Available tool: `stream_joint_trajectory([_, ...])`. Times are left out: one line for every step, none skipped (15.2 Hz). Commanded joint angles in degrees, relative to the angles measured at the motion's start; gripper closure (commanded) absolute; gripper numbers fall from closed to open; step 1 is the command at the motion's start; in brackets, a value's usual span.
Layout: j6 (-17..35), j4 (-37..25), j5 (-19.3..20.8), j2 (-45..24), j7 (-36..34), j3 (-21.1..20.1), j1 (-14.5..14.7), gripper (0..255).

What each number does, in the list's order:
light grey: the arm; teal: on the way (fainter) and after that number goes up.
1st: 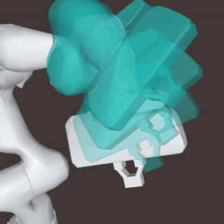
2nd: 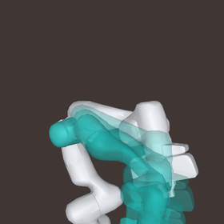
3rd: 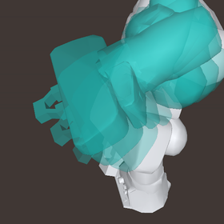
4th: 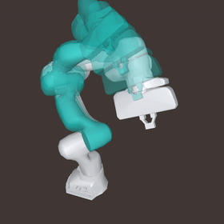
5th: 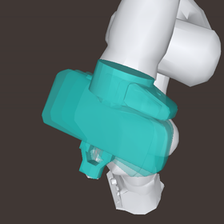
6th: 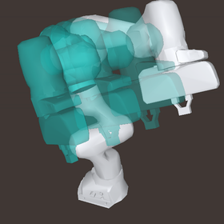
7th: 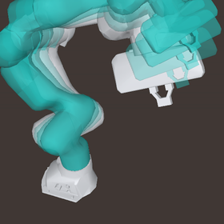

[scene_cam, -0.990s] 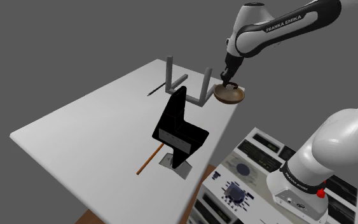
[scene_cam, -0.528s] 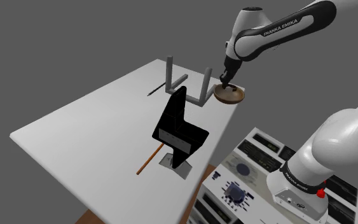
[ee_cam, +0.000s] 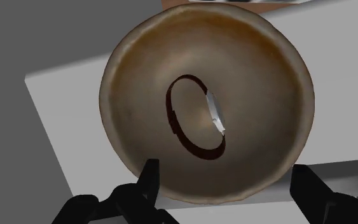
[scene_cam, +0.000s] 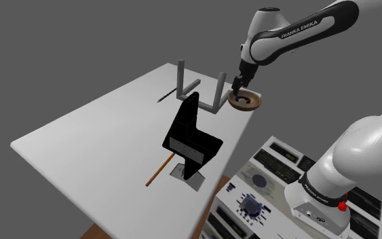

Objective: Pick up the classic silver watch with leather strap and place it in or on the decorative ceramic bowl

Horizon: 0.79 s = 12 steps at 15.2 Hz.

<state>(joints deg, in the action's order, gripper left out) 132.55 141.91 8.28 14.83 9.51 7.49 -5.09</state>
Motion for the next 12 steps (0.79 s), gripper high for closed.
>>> stream_joint_trajectory([-2.1, -0.8, -0.1, 1.3, 0.0, -0.2, 0.1, 0])
stream_joint_trajectory([-4.2, -1.8, -0.2, 2.4, 0.0, -0.3, 0.2, 0])
stream_joint_trajectory([-6.3, -2.8, -0.3, 3.5, 0.0, -0.5, 0.2, 0])
stream_joint_trajectory([-7.9, -3.6, -0.4, 4.3, 0.1, -0.7, 0.3, 0])
stream_joint_trajectory([-7.9, -3.6, -0.4, 4.3, 0.1, -0.7, 0.3, 0])
stream_joint_trajectory([-7.9, -3.6, -0.4, 4.3, 0.1, -0.7, 0.3, 0])
stream_joint_trajectory([-7.9, -3.6, -0.4, 4.3, 0.1, -0.7, 0.3, 0])
stream_joint_trajectory([-7.9, -3.6, -0.4, 4.3, 0.1, -0.7, 0.3, 0])
stream_joint_trajectory([-7.9, -3.6, -0.4, 4.3, 0.1, -0.7, 0.3, 0])
stream_joint_trajectory([-7.9, -3.6, -0.4, 4.3, 0.1, -0.7, 0.3, 0])
stream_joint_trajectory([-7.9, -3.6, -0.4, 4.3, 0.1, -0.7, 0.3, 0])
stream_joint_trajectory([-7.9, -3.6, -0.4, 4.3, 0.1, -0.7, 0.3, 0])
